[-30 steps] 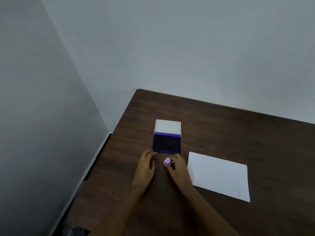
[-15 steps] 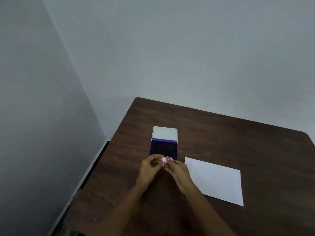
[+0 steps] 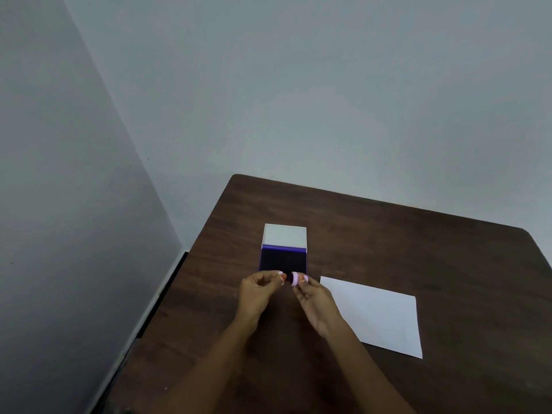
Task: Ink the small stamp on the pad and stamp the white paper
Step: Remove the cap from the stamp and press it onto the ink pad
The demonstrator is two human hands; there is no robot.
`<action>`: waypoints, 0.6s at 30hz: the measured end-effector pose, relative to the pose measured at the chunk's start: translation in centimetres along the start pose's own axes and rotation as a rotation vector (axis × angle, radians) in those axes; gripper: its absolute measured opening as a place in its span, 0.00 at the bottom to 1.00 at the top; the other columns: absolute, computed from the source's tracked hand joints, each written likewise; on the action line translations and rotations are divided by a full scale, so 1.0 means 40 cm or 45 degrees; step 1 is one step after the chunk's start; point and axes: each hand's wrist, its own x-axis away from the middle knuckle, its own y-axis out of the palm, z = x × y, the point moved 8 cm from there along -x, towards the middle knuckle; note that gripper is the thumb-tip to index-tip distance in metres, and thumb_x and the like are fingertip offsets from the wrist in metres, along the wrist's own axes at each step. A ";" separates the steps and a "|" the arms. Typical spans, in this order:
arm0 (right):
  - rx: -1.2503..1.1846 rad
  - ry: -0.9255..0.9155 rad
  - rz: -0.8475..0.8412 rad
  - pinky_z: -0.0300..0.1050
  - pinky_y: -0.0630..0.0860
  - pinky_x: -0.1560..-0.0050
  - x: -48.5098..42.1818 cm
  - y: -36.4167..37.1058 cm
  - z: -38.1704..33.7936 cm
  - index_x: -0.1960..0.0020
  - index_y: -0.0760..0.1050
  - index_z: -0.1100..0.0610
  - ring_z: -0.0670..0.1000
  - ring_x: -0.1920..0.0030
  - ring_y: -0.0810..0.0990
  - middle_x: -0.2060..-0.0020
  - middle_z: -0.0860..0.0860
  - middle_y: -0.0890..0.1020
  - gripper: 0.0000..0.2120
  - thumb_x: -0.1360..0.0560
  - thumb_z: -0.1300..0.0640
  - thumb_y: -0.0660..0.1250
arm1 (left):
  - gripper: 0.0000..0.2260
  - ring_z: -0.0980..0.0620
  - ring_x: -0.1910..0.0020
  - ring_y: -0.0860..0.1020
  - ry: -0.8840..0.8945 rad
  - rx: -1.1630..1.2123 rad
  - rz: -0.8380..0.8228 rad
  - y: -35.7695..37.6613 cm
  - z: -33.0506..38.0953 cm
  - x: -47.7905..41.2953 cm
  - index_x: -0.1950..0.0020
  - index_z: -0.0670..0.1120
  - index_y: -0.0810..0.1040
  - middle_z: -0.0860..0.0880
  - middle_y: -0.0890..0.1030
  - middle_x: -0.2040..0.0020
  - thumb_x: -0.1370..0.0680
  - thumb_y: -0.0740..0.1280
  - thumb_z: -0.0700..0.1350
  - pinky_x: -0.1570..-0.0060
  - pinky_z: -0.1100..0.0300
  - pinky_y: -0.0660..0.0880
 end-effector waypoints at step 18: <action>-0.701 0.125 -0.150 0.41 0.82 0.64 0.004 0.028 -0.041 0.49 0.73 0.64 0.53 0.51 0.77 0.51 0.59 0.77 0.14 0.35 0.66 0.64 | 0.19 0.56 0.39 0.67 0.539 -1.217 -0.388 0.084 -0.057 0.007 0.36 0.48 0.71 0.50 0.70 0.36 0.25 0.68 0.48 0.43 0.69 0.62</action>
